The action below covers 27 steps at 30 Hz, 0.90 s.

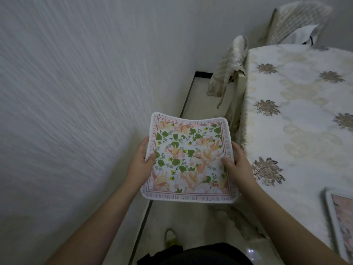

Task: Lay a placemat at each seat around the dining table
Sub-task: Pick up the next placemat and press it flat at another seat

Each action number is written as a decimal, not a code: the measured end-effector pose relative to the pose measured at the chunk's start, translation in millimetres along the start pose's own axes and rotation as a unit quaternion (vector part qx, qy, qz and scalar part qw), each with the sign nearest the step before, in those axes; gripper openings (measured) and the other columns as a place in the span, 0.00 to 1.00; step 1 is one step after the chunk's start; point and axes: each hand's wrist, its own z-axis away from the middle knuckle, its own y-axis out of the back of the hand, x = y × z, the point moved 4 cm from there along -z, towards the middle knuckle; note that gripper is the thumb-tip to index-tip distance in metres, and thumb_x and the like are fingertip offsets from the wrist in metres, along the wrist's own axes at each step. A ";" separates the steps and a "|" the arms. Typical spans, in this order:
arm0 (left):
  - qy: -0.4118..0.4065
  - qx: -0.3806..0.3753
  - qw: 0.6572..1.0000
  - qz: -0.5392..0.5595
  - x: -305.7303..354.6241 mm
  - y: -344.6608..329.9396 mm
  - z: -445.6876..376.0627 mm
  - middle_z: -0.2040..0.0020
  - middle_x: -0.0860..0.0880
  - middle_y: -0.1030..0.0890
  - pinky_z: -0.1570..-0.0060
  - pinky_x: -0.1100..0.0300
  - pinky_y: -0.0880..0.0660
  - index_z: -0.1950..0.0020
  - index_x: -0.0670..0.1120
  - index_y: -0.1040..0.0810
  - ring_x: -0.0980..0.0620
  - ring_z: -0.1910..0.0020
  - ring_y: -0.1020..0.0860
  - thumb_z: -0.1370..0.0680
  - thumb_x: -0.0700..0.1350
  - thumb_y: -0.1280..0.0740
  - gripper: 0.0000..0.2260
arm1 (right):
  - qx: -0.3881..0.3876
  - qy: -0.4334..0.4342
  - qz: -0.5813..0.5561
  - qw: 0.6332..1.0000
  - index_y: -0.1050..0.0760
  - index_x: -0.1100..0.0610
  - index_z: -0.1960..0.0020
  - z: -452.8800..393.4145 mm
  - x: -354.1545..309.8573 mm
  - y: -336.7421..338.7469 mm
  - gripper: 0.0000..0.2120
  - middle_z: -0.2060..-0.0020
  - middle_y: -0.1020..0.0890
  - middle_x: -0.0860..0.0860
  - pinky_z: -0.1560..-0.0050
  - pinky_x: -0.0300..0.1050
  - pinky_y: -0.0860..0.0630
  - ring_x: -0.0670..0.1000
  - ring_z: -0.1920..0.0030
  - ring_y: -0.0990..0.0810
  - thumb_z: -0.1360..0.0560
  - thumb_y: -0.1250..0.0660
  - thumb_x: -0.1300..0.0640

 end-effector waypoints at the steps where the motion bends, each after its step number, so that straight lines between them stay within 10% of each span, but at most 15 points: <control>1: -0.007 -0.009 1.000 -0.006 1.8 2.7 -8.1 0.42 0.55 0.18 0.55 0.52 0.17 0.25 0.60 0.37 0.55 0.51 0.15 0.18 0.43 0.35 0.25 | 0.010 0.001 -0.004 1.000 0.37 0.41 0.28 -0.3 -3.7 -3.5 0.24 0.48 0.20 0.39 0.67 0.28 0.25 0.36 0.56 0.18 0.20 0.36 0.60; 9: -0.033 -0.094 0.994 -0.042 17.0 -18.9 -69.3 0.40 0.55 0.19 0.52 0.48 0.17 0.25 0.63 0.39 0.54 0.50 0.16 0.18 0.44 0.36 0.26 | 0.095 -0.030 -0.012 0.995 0.38 0.41 0.26 -12.6 6.9 2.0 0.26 0.40 0.20 0.45 0.51 0.50 0.17 0.45 0.48 0.17 0.20 0.36 0.56; 27: -0.105 -0.275 0.948 -0.121 121.7 -211.4 -193.1 0.42 0.54 0.18 0.58 0.60 0.18 0.23 0.61 0.40 0.55 0.52 0.16 0.18 0.44 0.36 0.27 | 0.251 -0.129 -0.093 0.955 0.42 0.43 0.24 -81.4 51.3 121.2 0.27 0.53 0.16 0.50 0.69 0.33 0.23 0.42 0.62 0.16 0.19 0.37 0.56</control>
